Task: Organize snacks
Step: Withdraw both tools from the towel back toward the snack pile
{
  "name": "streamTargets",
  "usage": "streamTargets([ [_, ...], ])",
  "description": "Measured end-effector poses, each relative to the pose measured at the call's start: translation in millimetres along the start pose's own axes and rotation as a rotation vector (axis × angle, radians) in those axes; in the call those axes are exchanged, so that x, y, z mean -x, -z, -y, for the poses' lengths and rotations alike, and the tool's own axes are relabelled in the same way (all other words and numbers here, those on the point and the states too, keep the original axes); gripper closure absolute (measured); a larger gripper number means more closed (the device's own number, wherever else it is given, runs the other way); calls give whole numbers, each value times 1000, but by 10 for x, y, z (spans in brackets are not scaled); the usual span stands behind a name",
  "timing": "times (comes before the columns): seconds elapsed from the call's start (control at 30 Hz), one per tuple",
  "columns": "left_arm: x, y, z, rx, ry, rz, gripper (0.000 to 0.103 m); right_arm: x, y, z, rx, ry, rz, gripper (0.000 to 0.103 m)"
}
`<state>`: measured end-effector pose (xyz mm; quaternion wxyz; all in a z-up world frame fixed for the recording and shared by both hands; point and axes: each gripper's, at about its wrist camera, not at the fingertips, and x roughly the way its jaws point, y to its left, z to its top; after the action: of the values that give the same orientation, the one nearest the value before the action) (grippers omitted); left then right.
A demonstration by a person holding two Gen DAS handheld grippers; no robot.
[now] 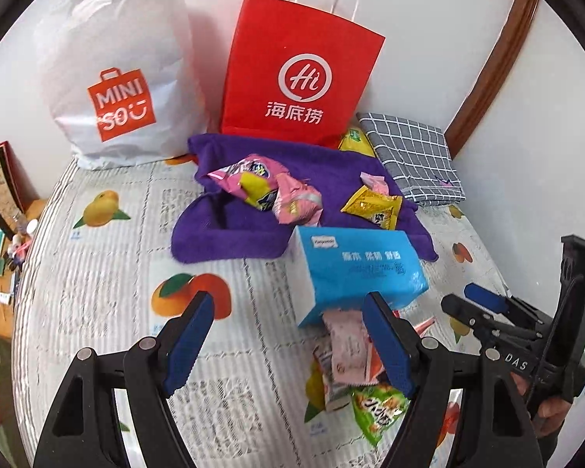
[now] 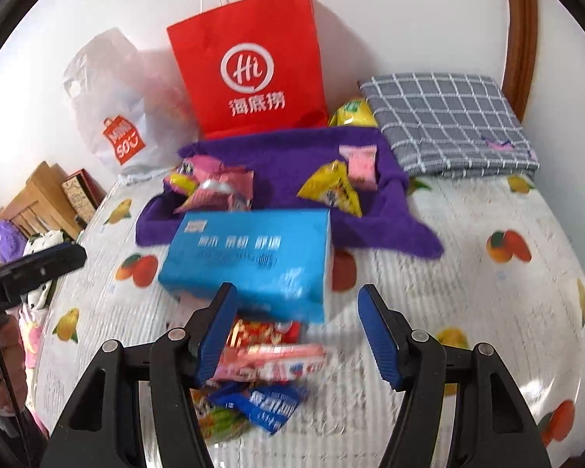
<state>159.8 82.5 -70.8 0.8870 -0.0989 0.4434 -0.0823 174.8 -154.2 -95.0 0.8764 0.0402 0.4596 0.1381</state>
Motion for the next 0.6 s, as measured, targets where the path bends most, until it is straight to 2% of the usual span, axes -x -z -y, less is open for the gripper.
streamTargets([
  [0.3, -23, 163, -29, 21, 9, -25, 26, -80, 280, -114, 47, -41, -48, 39],
  [0.4, -51, 205, -11, 17, 9, -33, 26, -143, 355, -44, 2, -52, -79, 39],
  [0.6, -79, 260, -26, 22, 22, -41, 26, -335, 430, 31, -144, -149, -152, 39],
])
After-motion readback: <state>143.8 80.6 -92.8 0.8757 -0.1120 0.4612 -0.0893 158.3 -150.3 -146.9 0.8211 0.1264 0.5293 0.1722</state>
